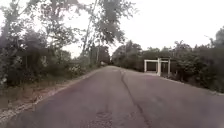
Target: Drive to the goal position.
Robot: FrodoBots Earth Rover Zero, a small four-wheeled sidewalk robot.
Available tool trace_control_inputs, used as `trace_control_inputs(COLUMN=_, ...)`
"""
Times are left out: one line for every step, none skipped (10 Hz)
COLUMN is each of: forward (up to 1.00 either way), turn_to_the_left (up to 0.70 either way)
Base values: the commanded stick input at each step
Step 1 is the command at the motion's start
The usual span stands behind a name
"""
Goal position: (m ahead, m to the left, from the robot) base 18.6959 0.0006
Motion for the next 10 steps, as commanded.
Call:
trace_control_inputs(forward=0.85, turn_to_the_left=0.00)
trace_control_inputs(forward=0.85, turn_to_the_left=0.00)
trace_control_inputs(forward=0.85, turn_to_the_left=0.00)
trace_control_inputs(forward=0.85, turn_to_the_left=0.00)
trace_control_inputs(forward=0.85, turn_to_the_left=0.00)
trace_control_inputs(forward=0.85, turn_to_the_left=0.00)
trace_control_inputs(forward=0.85, turn_to_the_left=0.00)
trace_control_inputs(forward=0.85, turn_to_the_left=0.00)
trace_control_inputs(forward=0.85, turn_to_the_left=0.00)
trace_control_inputs(forward=0.85, turn_to_the_left=0.00)
